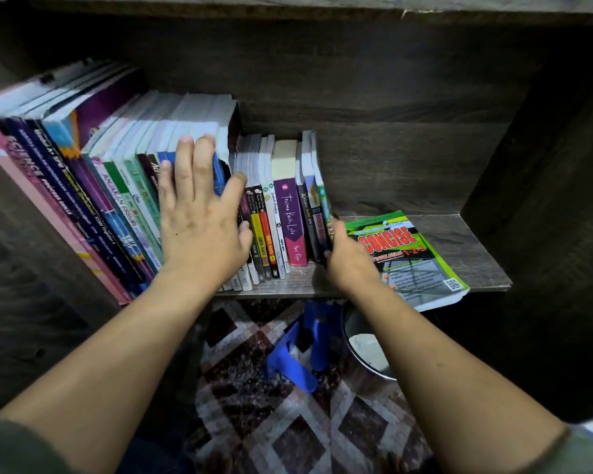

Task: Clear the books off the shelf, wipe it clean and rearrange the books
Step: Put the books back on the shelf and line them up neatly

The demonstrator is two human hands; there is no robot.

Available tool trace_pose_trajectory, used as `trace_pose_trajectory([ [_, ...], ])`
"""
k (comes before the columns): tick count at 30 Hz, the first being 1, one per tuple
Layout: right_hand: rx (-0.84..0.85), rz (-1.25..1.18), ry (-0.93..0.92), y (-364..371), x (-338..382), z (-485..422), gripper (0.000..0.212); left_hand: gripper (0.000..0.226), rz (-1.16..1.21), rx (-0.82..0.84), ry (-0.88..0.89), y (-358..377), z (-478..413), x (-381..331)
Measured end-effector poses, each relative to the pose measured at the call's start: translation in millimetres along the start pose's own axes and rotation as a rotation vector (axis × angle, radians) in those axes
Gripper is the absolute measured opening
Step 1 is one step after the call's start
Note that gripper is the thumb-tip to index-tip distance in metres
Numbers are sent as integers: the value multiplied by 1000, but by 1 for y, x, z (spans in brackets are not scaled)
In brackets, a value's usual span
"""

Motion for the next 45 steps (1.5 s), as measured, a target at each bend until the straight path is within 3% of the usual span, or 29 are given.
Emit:
trace_pose_trajectory([
  [2, 56, 323, 82, 0, -14, 0, 66, 60, 3, 5, -8, 0, 0, -1],
  [4, 115, 487, 226, -2, -34, 5, 64, 61, 4, 6, -10, 0, 0, -1],
  [6, 155, 472, 328, -5, -50, 8, 64, 61, 2, 4, -6, 0, 0, -1],
  [11, 134, 452, 335, -12, -66, 1, 58, 61, -3, 2, -4, 0, 0, -1],
  [15, 125, 556, 392, -15, -74, 5, 65, 60, 2, 4, -5, 0, 0, -1],
  [22, -61, 643, 220, -29, -80, 1, 61, 61, 3, -1, 2, 0, 0, 1],
  [27, -43, 688, 165, -30, -77, -2, 60, 59, -2, -5, 0, 0, 1, -1],
  [33, -30, 617, 174, -36, -62, -8, 54, 60, 6, -11, 1, 0, 0, 0],
  [37, -218, 555, 100, -60, -41, -2, 31, 60, 4, -16, 1, 0, 0, 0],
  [42, -373, 187, 29, -84, -1, 14, 61, 58, 0, 0, -27, 2, -2, -4],
  [45, -477, -39, -43, -85, 18, 24, 65, 56, 3, 3, -40, 3, -2, -5],
])
Point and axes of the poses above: each hand's wrist, its own z-axis away from the middle knuckle, its own y-axis out of the palm, x = y × z, the point moved 4 cm from there along -z, towards the middle knuckle, and after that the axes turned 10 degrees about -z, right-handed, at the moved point
